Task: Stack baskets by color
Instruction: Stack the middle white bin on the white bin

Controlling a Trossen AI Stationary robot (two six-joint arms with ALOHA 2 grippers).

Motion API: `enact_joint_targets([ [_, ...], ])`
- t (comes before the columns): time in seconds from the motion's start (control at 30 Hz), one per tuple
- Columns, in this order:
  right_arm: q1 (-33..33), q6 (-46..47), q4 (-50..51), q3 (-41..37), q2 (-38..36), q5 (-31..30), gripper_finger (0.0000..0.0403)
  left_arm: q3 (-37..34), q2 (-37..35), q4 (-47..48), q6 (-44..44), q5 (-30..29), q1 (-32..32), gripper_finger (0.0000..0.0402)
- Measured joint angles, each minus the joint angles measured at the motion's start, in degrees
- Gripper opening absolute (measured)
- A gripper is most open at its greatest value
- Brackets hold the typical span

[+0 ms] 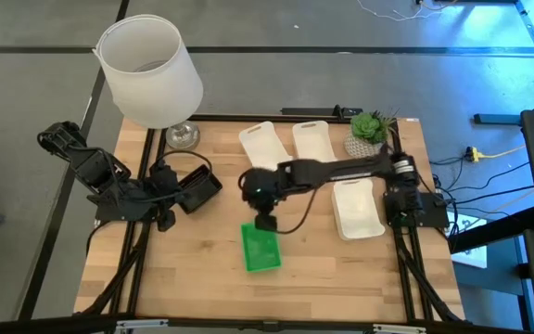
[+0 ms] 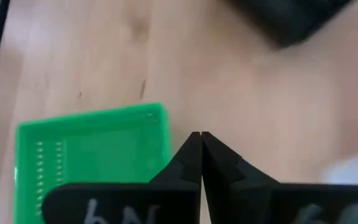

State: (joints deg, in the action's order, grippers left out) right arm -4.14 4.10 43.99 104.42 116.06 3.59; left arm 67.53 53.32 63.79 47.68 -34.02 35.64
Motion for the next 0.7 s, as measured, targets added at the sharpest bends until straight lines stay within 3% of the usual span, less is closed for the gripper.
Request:
enact_joint_targets([
  [0.27,0.8,8.9,29.8,12.5,-7.2,-18.0,0.0,0.0,0.0,0.0,0.2,-1.0,0.0,0.0],
  [0.4,2.6,14.9,44.2,16.7,-9.5,-21.5,0.0,0.0,0.0,0.0,0.0,-4.1,-0.2,0.0],
  [0.57,6.1,15.3,45.5,12.0,-14.1,-23.0,0.0,0.0,0.2,-0.7,0.2,-11.2,-1.7,0.0],
  [0.7,10.5,15.0,45.2,3.2,-16.9,-22.3,0.0,0.0,1.5,-0.7,-0.2,-17.0,-3.8,0.0],
])
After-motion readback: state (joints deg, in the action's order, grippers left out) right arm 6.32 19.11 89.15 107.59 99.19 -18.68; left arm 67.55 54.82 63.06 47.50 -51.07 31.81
